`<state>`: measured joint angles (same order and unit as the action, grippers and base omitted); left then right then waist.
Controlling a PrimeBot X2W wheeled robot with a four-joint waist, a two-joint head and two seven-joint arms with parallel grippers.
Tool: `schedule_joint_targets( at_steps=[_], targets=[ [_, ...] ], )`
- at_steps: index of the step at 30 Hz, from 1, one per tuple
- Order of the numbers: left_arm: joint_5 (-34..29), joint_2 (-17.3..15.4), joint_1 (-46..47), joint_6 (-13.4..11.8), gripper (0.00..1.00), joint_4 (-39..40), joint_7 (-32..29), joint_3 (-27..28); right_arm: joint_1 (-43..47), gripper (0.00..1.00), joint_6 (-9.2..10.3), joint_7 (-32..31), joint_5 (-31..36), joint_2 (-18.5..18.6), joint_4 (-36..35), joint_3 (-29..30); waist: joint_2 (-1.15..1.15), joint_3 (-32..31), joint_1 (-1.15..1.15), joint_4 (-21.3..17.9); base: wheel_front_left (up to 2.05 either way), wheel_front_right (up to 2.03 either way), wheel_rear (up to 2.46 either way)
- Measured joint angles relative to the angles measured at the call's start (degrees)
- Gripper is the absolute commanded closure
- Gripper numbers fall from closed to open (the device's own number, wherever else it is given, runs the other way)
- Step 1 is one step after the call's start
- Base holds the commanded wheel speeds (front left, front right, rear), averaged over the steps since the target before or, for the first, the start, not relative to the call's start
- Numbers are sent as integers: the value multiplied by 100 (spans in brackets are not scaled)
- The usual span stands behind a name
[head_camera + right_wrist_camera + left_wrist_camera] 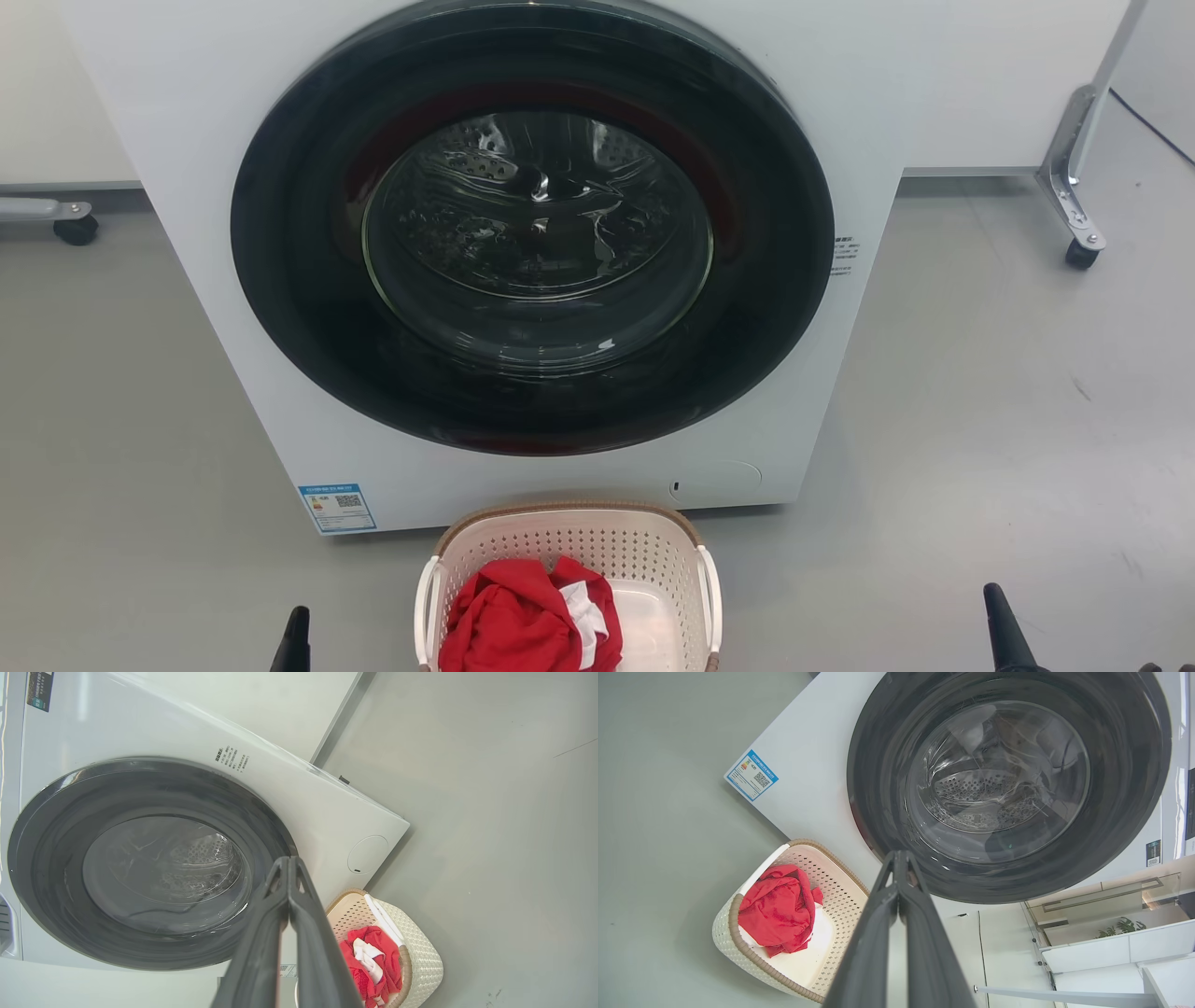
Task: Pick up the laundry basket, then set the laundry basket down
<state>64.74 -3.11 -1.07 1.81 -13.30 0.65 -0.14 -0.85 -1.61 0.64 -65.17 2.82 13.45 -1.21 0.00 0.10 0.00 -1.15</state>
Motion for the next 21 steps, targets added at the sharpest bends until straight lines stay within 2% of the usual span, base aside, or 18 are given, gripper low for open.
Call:
schedule_joint_targets(
  at_steps=[21],
  targets=[
    [1568, 40, 331, 294, 100, -224, -420, 321, -237, 100, -301, -420, -1566, -15, 207, 520, 0, 0, 0, 70, 0, 0, 0]
  ],
)
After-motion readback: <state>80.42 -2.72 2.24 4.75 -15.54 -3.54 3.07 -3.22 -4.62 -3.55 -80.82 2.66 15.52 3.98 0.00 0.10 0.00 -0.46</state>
